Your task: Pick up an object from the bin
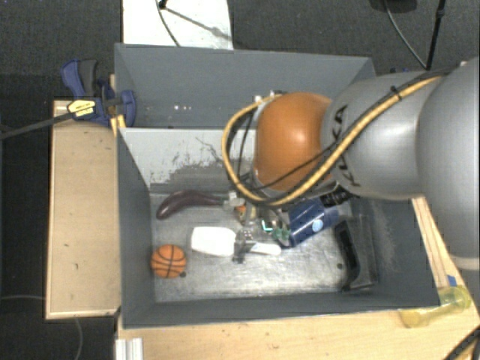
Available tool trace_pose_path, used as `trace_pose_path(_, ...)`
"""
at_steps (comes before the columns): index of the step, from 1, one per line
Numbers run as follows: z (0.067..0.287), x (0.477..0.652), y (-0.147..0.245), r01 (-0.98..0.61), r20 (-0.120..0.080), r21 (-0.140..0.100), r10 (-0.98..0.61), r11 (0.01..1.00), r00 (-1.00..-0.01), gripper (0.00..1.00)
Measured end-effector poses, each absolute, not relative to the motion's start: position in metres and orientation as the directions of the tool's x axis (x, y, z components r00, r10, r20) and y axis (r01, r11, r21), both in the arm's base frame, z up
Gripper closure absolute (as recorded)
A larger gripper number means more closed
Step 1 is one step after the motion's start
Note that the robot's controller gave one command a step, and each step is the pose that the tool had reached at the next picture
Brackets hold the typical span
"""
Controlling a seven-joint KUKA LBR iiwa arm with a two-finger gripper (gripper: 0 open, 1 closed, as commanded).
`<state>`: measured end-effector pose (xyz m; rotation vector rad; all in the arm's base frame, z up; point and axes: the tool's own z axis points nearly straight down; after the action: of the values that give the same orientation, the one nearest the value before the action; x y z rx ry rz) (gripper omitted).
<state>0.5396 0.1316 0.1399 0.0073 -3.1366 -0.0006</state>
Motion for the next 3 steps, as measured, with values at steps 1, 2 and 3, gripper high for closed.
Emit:
trace_pose_path(1, 0.144, 0.542, 0.131, 0.000, -0.002, 0.001, 0.000, 1.000, -1.000, 0.00)
trace_pose_path(2, 0.134, 0.529, 0.121, 0.097, -0.002, 0.001, 0.097, 0.995, -0.995, 0.00)
trace_pose_path(3, 0.138, 0.526, 0.110, 0.029, -0.003, 0.001, 0.029, 1.000, -1.000, 0.00)
